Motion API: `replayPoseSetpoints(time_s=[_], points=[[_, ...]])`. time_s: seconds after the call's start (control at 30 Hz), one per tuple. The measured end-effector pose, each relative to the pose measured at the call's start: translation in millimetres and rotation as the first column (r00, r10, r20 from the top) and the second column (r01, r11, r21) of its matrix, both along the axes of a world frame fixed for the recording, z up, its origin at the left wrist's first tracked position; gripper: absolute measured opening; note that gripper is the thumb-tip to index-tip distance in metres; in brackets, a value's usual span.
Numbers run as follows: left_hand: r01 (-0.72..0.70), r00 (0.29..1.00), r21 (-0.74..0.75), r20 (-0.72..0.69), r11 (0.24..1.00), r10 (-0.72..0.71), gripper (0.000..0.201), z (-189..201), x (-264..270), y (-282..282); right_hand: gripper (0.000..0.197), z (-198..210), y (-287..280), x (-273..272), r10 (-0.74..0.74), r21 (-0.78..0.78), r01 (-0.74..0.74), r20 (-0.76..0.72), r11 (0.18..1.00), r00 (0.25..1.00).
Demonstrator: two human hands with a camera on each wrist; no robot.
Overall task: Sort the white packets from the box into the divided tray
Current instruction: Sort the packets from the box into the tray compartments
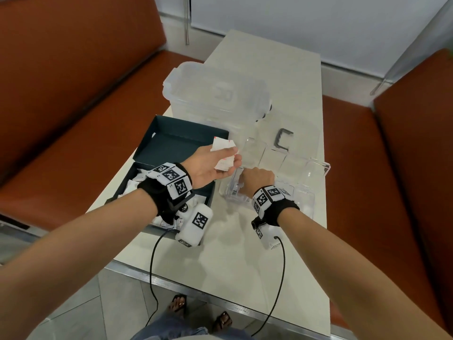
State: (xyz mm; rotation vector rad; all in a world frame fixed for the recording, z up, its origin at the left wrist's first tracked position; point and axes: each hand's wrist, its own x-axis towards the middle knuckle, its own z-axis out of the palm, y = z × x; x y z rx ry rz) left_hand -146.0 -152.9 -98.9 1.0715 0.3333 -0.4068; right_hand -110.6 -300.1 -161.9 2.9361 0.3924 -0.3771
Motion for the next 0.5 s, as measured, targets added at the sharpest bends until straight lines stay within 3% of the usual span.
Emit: replayPoseSetpoints(time_s=[0.17,0.3,0.4,0.47,0.5], points=[[0.017,0.992,-0.178,-0.118,0.984,-0.039,0.033,2.6,-1.4,0.1,0.031,8.9,-5.0,-1.0,-0.042,0.099,0.043,-0.008,0.994,0.999],[0.005,0.990,-0.205,-0.140,0.979,-0.034,0.037,4.7,-2.3,-1.0,0.024,32.1,-15.2,-9.8,-0.161,0.318,0.105,0.154,0.942,0.975],[0.011,0.993,-0.219,-0.114,0.976,-0.037,0.034,4.4,-4.3,-4.1,0.022,55.0,-28.1,-17.4,-0.322,0.632,0.140,0.183,0.762,0.929],[0.039,0.995,-0.218,-0.080,0.975,-0.058,0.034,1.9,-5.8,-7.6,0.017,65.9,-32.2,-25.1,-0.288,0.748,0.085,0.145,0.658,0.947],[0.062,0.996,-0.202,-0.055,0.977,-0.074,0.033,1.3,-6.6,-10.2,0.021,69.5,-32.7,-29.3,-0.226,0.764,0.056,0.119,0.643,0.967]])
